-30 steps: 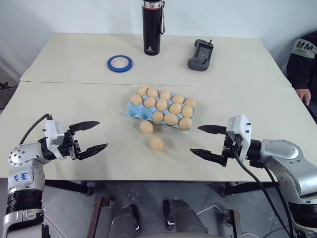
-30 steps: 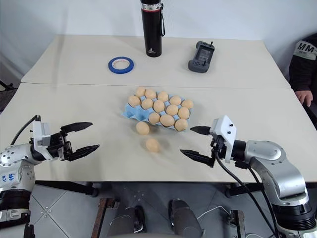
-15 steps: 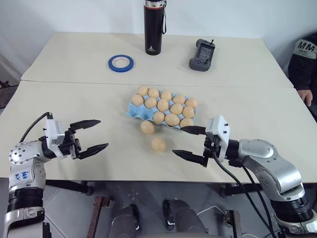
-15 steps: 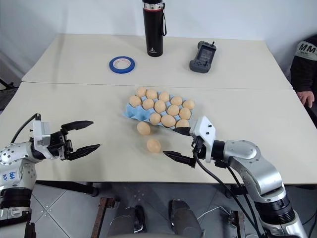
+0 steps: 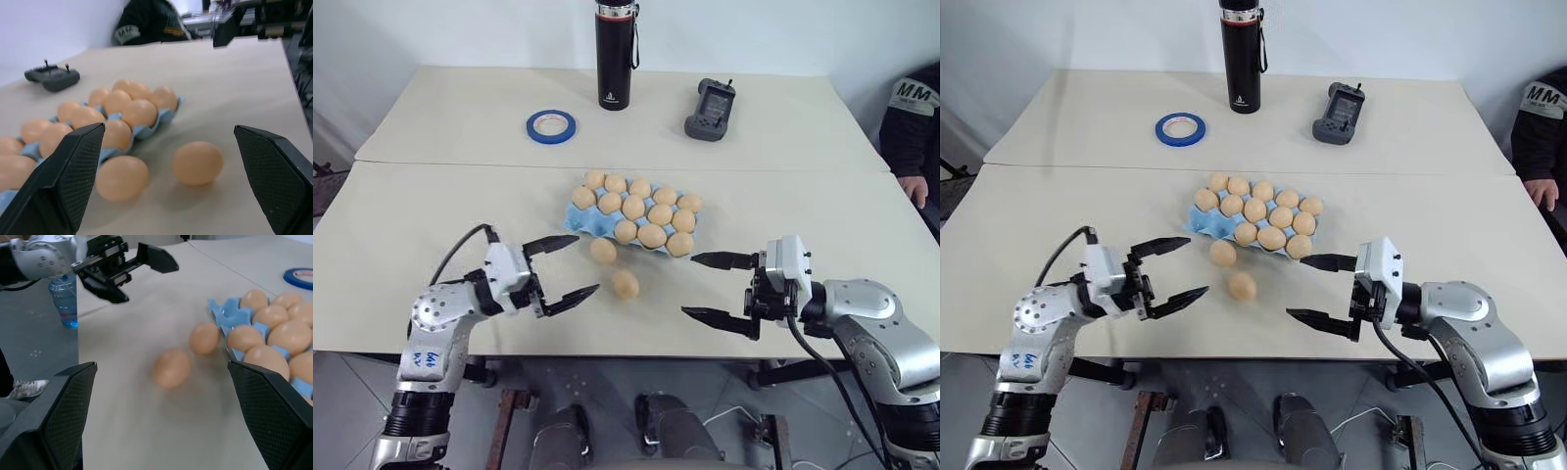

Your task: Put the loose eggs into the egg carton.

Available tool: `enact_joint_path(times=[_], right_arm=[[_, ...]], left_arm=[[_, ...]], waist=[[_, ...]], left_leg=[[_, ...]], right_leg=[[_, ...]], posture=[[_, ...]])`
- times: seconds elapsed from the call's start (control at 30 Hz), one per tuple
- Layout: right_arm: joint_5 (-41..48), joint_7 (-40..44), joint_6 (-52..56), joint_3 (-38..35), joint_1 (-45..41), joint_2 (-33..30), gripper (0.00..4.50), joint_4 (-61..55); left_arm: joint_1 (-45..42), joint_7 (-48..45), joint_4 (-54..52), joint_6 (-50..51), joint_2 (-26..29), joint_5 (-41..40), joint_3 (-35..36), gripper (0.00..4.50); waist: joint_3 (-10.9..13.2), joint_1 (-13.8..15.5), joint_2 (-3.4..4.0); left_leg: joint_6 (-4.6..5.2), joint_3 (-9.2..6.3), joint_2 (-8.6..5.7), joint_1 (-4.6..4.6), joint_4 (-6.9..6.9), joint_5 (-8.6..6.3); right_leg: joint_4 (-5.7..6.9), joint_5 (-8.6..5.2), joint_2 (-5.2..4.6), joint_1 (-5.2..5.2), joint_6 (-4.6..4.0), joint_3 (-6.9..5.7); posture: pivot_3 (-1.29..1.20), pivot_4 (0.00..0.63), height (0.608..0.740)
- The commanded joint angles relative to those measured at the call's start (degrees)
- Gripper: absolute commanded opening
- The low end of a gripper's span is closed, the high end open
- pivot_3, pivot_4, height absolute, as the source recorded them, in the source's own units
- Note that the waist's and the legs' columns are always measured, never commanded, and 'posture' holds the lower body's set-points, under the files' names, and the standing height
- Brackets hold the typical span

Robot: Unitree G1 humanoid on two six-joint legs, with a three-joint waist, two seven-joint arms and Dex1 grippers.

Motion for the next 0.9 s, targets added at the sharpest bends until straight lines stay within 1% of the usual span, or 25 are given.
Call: enact_joint_path(times=[0.03, 0.13, 0.27, 0.4, 0.63, 0.83, 0.9], right_arm=[[0.69, -0.49, -0.72, -1.48, -1.16, -0.40, 4.48, -0.86], [1.16, -0.55, -0.33, -1.88, -0.56, -0.70, 4.48, -1.38], [1.15, -1.05, 0.05, -2.18, 0.01, -1.07, 4.48, -1.89], [1.10, -2.03, 0.47, -2.59, 0.18, -1.19, 4.48, -2.36], [0.90, -3.27, 0.77, -3.12, 0.84, -1.38, 4.48, -2.87], [1.25, -3.47, 0.56, -4.19, 1.68, -1.55, 4.48, -2.86], [1.83, -2.79, 0.01, -5.25, 2.77, -1.68, 4.50, -2.60]], left_arm=[[0.63, 4.38, -3.96, -0.52, -2.03, 4.22, -3.94, 4.50], [-0.45, 8.87, -3.01, -0.01, -4.03, 8.44, -6.57, 4.50], [-1.41, 10.81, -0.75, -1.93, -5.02, 12.50, -9.78, 4.50], [-3.04, 13.95, 1.55, -0.65, -6.49, 15.73, -11.70, 4.50], [-5.82, 13.41, 6.57, -3.92, -7.62, 16.94, -14.16, 4.50], [-7.79, 12.77, 10.21, -3.62, -8.51, 17.46, -16.08, 4.50], [-8.18, 12.10, 11.31, -3.93, -8.84, 17.09, -16.48, 4.12]], waist=[[0.00, 0.05, 0.00], [0.00, 0.18, -0.01], [0.00, 0.14, 0.00], [0.00, 0.23, -0.01], [0.00, 0.34, 0.00], [0.00, 0.37, 0.00], [0.00, 0.48, 0.00]], left_leg=[[0.00, 0.00, 0.00, -0.01, 0.04, 0.00], [0.01, -0.02, 0.00, -0.04, 0.07, -0.01], [0.02, -0.04, -0.01, -0.03, 0.09, 0.00], [0.03, -0.05, -0.01, -0.05, 0.13, 0.00], [0.04, -0.05, -0.01, -0.05, 0.14, 0.00], [0.04, -0.05, -0.01, -0.05, 0.15, 0.00], [0.04, -0.06, -0.01, -0.05, 0.15, 0.00]], right_leg=[[0.00, 0.00, 0.00, 0.00, 0.00, 0.01], [-0.01, 0.01, -0.01, 0.01, 0.02, 0.02], [0.00, 0.01, 0.00, 0.02, 0.02, 0.03], [0.00, 0.02, 0.01, 0.02, 0.03, 0.02], [0.01, 0.02, 0.00, 0.03, 0.04, 0.02], [0.01, 0.03, 0.01, 0.04, 0.05, 0.02], [0.01, 0.03, 0.01, 0.04, 0.05, 0.02]], posture=[[0.00, 0.150, 0.740], [0.00, 0.150, 0.740], [0.00, 0.150, 0.740], [0.00, 0.150, 0.740], [0.00, 0.150, 0.740], [0.00, 0.150, 0.740], [0.00, 0.150, 0.740]])
